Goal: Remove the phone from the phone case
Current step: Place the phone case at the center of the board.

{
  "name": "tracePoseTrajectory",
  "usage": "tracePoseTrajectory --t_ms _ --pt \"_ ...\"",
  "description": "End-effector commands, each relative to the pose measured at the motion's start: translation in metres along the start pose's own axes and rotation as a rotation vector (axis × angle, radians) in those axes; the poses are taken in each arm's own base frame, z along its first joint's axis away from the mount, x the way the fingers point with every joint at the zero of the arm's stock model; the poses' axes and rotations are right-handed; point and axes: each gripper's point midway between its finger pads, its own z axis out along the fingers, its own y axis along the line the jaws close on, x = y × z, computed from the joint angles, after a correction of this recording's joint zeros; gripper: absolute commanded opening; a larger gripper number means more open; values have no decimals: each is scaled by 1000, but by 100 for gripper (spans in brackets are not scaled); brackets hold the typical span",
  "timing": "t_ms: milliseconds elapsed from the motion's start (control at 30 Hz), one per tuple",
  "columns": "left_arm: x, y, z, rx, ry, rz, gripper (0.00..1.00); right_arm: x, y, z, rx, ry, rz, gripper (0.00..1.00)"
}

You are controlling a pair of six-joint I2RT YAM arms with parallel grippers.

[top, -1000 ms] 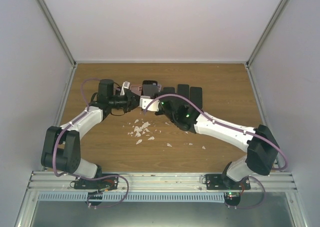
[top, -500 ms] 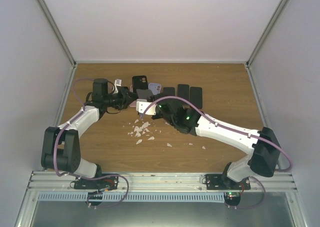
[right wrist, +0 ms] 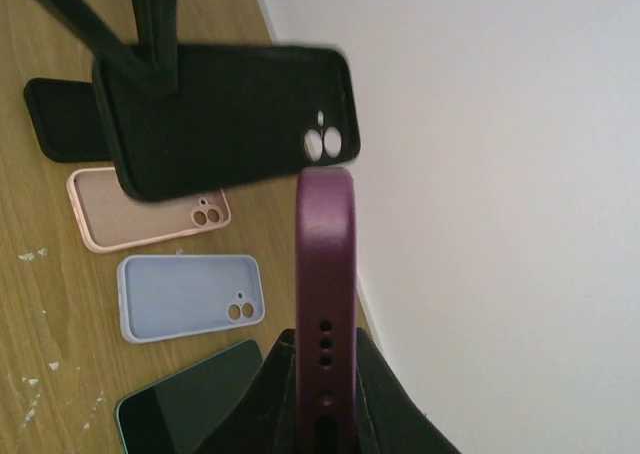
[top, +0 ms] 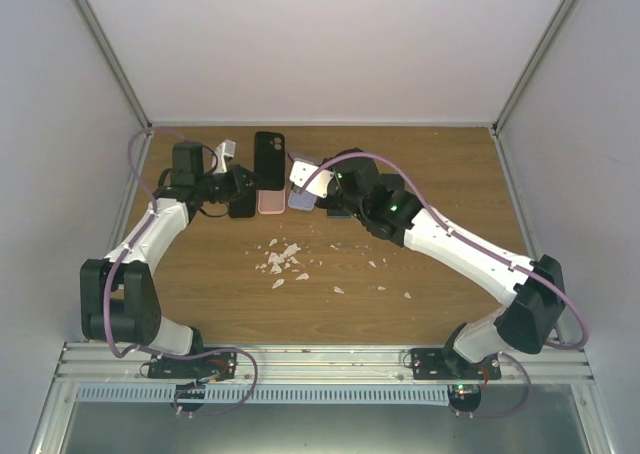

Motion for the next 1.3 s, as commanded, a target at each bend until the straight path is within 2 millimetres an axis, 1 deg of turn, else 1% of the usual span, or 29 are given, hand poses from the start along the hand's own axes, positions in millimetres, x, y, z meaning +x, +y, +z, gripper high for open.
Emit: tracePoseTrajectory --t_ms 0,33,67,200,333,500,633,733,967,1133,1267 --pt "-19 2 -27 -44 -26 218 0 -14 -35 -18 54 -70 96 1" --pt "-23 10 -35 -64 -33 221 0 -12 -36 -18 55 -68 99 0" --pt "-24 15 -40 -73 -32 216 0 -11 -36 -17 54 -65 102 0" --pt "-24 25 -57 -69 -29 240 0 -7 -39 -16 54 -59 119 1" --pt "-33 43 -72 -119 -36 255 0 -4 -37 -14 47 -54 122 0" --pt "-46 82 -86 -188 -25 239 0 -1 -37 -13 38 -49 126 0" --pt "-50 117 -94 -210 -4 172 0 4 -36 -13 34 -41 130 1" --pt "-49 137 -95 -204 17 120 0 6 -36 -12 33 -38 130 0" --pt "-35 188 -87 -237 93 27 0 8 -35 -12 31 -33 127 1" --pt "-26 214 -80 -268 145 -20 0 9 -34 -10 29 -28 128 1" --pt "-27 232 -76 -306 169 -31 0 10 -32 -9 24 -24 128 1"
